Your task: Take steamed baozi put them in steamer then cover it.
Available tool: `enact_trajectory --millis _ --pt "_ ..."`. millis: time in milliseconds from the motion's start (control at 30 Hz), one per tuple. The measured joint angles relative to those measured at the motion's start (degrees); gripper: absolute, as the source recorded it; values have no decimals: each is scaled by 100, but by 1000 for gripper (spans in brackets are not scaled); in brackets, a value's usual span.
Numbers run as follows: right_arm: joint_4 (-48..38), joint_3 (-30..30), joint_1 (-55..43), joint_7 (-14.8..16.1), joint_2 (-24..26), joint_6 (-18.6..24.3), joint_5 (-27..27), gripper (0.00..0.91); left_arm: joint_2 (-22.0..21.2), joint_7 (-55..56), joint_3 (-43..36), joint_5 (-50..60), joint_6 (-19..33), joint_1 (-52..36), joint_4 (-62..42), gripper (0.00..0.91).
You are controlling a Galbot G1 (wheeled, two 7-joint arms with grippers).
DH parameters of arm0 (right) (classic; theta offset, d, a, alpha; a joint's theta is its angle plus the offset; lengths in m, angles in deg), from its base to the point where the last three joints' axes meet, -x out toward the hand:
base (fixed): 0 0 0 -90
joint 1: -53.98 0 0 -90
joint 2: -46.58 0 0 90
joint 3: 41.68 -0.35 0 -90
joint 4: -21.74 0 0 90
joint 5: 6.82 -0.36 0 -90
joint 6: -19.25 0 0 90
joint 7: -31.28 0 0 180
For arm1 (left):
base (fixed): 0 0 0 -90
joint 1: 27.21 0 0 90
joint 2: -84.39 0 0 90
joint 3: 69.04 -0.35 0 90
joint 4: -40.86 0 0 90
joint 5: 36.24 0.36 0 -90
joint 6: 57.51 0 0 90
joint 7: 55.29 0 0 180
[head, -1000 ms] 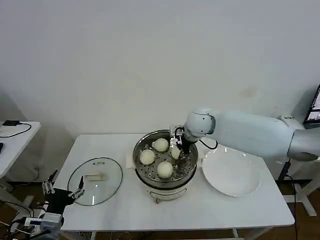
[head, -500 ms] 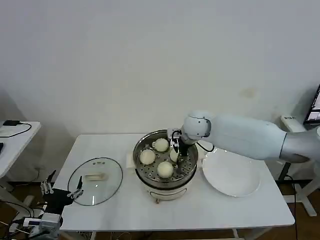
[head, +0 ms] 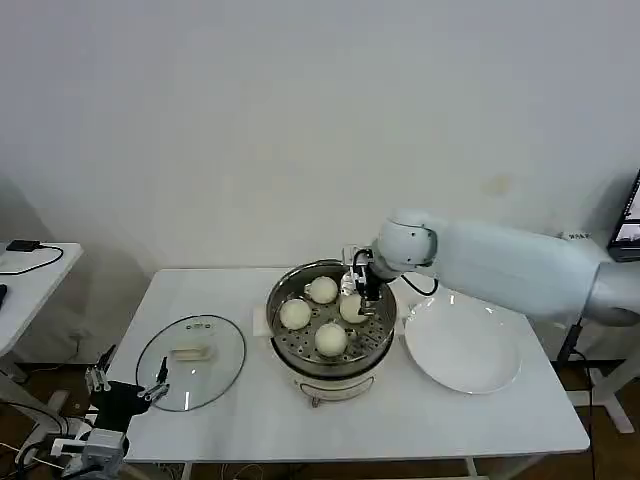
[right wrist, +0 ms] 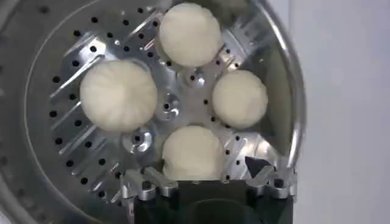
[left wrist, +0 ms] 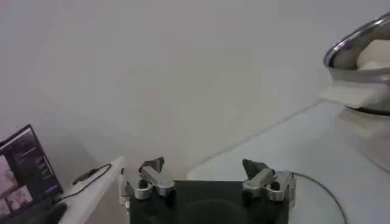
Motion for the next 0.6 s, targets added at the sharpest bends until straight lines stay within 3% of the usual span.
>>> enact_trajectory --millis 200,367,500,600 --pt "698 -350 164 -379 602 124 -19 907 -4 -3 -77 43 0 -12 47 907" --pt "1312 -1009 645 -770 1250 290 38 907 -44 -1 -148 75 4 0 45 907" --pt "1715 -2002 1469 -1175 1704 604 227 907 -78 1 -212 117 41 14 28 907" --pt "1963 -3079 2427 -1538 1888 973 450 907 -70 -8 -271 155 89 3 20 907"
